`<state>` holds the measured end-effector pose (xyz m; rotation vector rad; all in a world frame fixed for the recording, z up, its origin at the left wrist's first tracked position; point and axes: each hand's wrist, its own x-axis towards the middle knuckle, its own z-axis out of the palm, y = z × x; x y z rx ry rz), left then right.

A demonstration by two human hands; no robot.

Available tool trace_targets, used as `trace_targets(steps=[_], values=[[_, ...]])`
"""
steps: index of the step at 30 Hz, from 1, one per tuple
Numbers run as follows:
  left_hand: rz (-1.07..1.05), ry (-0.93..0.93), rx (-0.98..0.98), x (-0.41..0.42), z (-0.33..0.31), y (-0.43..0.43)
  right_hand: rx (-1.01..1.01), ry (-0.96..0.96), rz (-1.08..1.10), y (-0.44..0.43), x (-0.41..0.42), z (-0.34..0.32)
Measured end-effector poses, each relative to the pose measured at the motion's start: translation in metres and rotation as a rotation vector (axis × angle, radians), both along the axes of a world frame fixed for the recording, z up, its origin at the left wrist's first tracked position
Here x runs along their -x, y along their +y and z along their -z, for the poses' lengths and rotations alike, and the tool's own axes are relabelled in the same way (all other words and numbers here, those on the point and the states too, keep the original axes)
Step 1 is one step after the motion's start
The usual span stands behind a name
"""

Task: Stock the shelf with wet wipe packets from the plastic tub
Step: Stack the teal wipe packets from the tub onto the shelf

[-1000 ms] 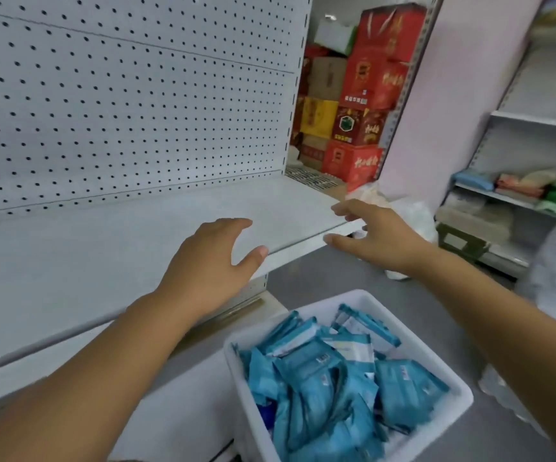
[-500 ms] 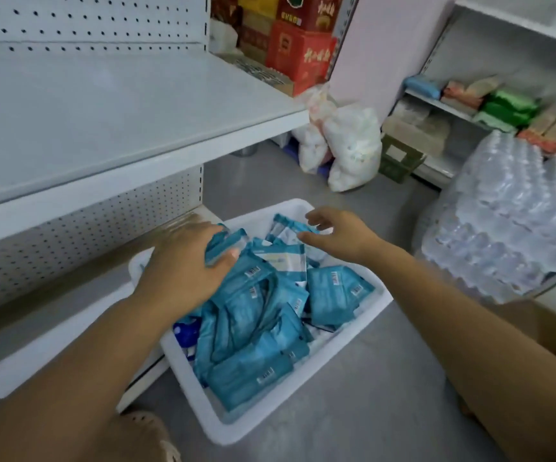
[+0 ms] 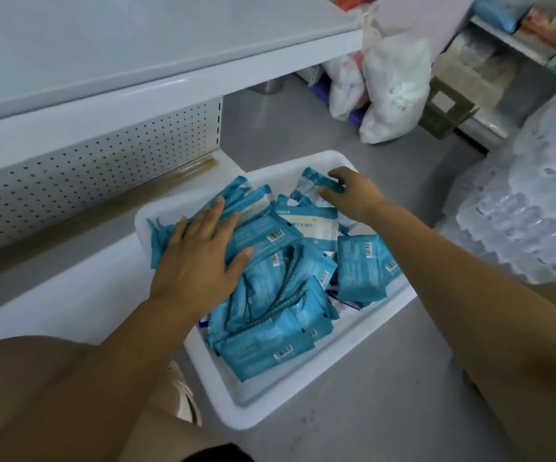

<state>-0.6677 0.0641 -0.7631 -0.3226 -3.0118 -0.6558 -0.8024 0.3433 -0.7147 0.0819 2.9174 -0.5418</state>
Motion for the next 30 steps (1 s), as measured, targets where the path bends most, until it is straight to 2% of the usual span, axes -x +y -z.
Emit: trace_targets(steps=[8,19,25,30], values=[[-0.021,-0.011,0.034,0.002,0.001,0.003,-0.082,-0.028,-0.061,0.005,0.017,0.01],[-0.016,0.007,0.016,0.001,0.001,0.002,0.057,0.125,0.051,0.009,0.003,-0.001],[-0.067,-0.019,-0.108,0.001,-0.004,-0.001,0.215,0.262,0.104,0.013,-0.011,-0.014],[-0.097,-0.076,-0.251,-0.001,-0.015,0.001,0.303,0.365,0.051,0.009,-0.018,-0.027]])
